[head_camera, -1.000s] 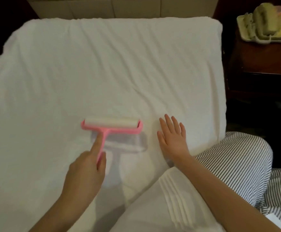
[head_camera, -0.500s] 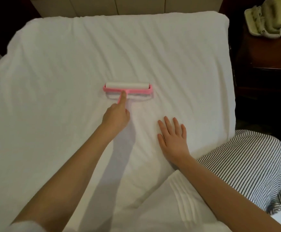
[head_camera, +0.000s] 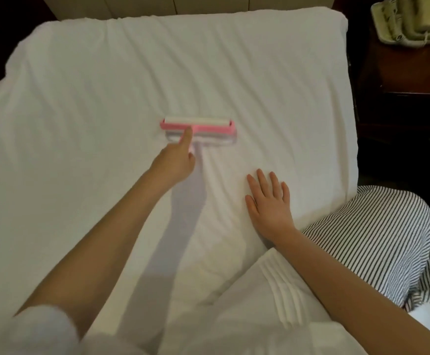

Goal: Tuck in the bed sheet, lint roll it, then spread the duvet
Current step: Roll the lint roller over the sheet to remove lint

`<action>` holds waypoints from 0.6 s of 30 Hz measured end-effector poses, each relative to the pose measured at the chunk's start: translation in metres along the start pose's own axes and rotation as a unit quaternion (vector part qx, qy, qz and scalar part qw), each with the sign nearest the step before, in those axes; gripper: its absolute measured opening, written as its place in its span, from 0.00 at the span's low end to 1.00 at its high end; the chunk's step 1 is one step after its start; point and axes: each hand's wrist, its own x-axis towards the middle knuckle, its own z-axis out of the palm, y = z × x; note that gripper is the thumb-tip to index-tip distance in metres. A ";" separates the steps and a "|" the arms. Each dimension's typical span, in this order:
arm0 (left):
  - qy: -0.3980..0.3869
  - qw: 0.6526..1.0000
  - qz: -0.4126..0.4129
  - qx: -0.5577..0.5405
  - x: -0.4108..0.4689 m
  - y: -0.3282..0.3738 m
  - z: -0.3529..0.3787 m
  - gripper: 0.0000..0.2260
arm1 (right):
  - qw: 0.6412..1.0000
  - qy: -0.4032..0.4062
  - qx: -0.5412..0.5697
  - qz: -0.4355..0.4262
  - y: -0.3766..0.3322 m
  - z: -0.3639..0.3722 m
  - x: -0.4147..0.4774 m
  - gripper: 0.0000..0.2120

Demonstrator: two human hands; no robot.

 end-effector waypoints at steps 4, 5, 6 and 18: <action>0.047 0.998 -0.007 -0.029 -0.006 0.008 0.027 0.29 | 1.000 -0.010 0.005 0.007 0.002 -0.002 0.000 0.26; 0.052 0.998 -0.011 -0.026 -0.023 0.006 0.032 0.29 | 1.000 -0.011 0.005 0.007 0.002 -0.001 0.000 0.26; 0.045 0.999 -0.015 -0.021 -0.046 0.002 0.035 0.30 | 1.000 -0.011 0.005 0.007 0.002 -0.001 0.000 0.28; 0.045 0.999 -0.003 -0.011 -0.020 0.003 0.025 0.31 | 0.999 -0.011 0.030 0.010 0.005 -0.007 -0.001 0.26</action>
